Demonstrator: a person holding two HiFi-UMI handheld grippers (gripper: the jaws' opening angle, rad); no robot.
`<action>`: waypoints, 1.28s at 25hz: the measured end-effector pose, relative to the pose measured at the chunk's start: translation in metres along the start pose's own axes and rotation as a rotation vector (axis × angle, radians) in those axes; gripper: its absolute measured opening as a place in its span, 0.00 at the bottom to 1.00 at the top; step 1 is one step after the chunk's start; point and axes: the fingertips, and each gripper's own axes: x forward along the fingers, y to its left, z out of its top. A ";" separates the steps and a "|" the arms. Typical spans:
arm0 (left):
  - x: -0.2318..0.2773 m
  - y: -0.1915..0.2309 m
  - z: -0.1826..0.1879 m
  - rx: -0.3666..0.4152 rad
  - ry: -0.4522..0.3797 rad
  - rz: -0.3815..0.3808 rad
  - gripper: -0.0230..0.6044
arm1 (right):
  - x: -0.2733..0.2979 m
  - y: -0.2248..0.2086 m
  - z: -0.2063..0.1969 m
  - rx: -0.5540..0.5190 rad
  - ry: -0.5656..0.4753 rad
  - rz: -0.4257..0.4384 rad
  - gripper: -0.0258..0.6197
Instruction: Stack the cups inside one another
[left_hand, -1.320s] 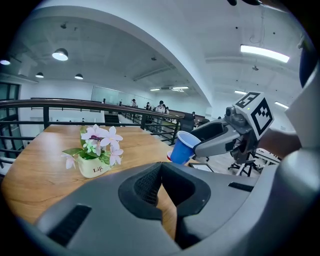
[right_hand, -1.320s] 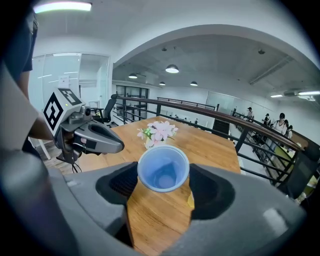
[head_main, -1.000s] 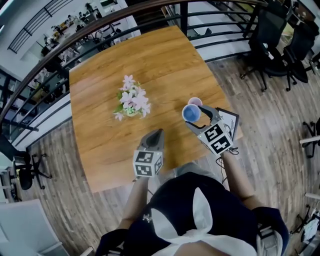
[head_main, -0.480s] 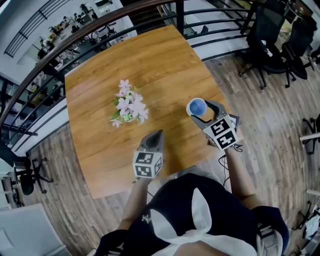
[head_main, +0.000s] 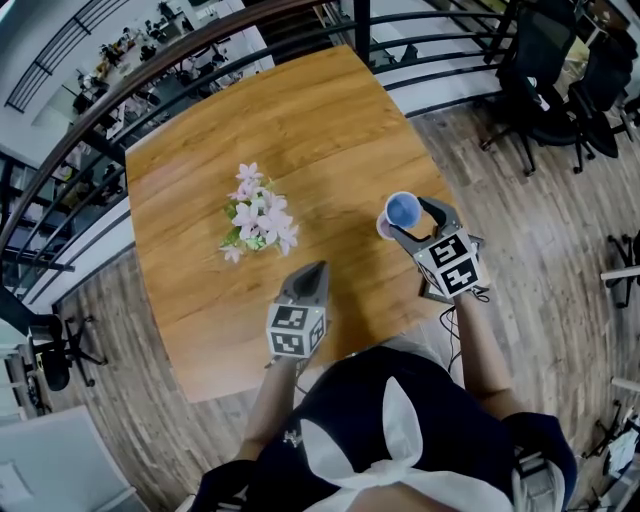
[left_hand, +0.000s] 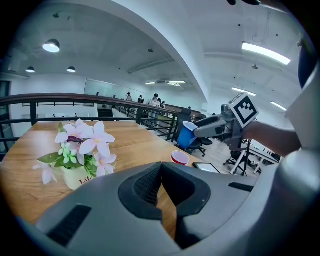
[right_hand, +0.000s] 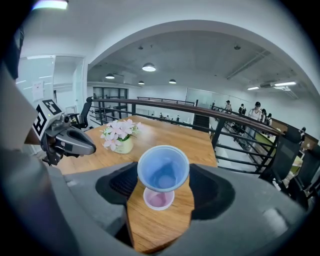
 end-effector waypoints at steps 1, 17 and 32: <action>0.001 0.001 -0.001 -0.001 0.003 0.000 0.06 | 0.002 -0.001 -0.001 0.002 0.003 0.001 0.53; 0.010 0.013 -0.009 -0.027 0.033 -0.004 0.06 | 0.023 0.004 -0.023 0.052 0.067 0.040 0.53; 0.010 0.020 -0.012 -0.040 0.041 0.007 0.06 | 0.043 0.007 -0.053 0.143 0.112 0.066 0.54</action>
